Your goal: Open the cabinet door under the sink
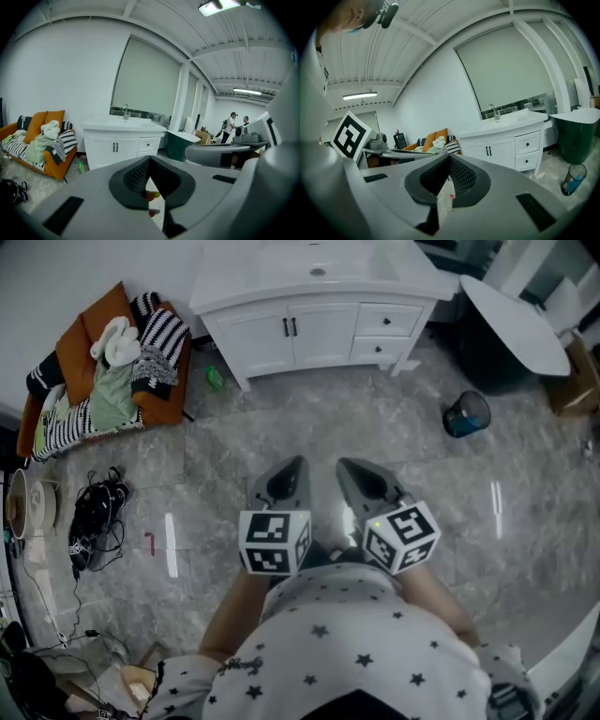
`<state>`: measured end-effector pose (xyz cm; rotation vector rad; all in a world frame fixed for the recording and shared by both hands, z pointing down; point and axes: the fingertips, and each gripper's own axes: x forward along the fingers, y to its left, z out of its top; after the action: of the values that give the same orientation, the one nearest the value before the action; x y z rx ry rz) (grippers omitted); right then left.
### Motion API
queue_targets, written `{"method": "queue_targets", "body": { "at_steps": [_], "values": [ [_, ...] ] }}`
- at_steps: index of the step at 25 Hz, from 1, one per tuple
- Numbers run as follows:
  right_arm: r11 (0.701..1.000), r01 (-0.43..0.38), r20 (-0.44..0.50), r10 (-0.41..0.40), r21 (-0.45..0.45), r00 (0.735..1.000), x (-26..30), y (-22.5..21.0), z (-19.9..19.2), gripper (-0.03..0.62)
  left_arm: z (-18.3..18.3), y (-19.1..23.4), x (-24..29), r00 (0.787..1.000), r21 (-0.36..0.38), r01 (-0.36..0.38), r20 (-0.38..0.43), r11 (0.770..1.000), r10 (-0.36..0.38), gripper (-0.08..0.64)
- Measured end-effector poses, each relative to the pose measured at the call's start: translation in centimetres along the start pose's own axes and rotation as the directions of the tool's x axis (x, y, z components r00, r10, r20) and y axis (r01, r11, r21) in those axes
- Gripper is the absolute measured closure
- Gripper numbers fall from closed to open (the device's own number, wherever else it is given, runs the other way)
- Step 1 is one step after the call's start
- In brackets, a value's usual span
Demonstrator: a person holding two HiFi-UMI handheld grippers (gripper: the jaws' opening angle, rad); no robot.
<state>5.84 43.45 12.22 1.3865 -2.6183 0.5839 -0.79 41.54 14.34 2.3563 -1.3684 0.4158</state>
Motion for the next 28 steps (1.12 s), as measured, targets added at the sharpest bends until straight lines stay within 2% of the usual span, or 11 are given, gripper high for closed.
{"method": "queue_targets", "body": {
  "at_steps": [4,11,19,28],
  "values": [
    [0.999,-0.018,-0.006,0.018,0.040,1.000,2.6,-1.0,0.5,0.586,0.9,1.6,2.0,1.000,0.007,-0.005,-0.005,1.000,0.005,0.563],
    [0.998,-0.029,-0.025,0.030,0.052,0.999,7.4,-2.3,2.2,0.586,3.0,5.0,5.2,1.000,0.006,0.011,-0.013,1.000,-0.011,0.563],
    [0.998,0.002,-0.028,0.000,0.061,1.000,12.9,-4.0,4.6,0.585,5.2,9.1,9.5,0.998,-0.006,0.055,-0.042,0.998,-0.055,0.563],
    [0.997,0.030,-0.033,-0.028,0.065,0.999,18.8,-4.8,6.3,0.585,6.9,13.9,12.4,0.996,-0.022,0.063,-0.056,0.998,-0.064,0.561]
  ]
}}
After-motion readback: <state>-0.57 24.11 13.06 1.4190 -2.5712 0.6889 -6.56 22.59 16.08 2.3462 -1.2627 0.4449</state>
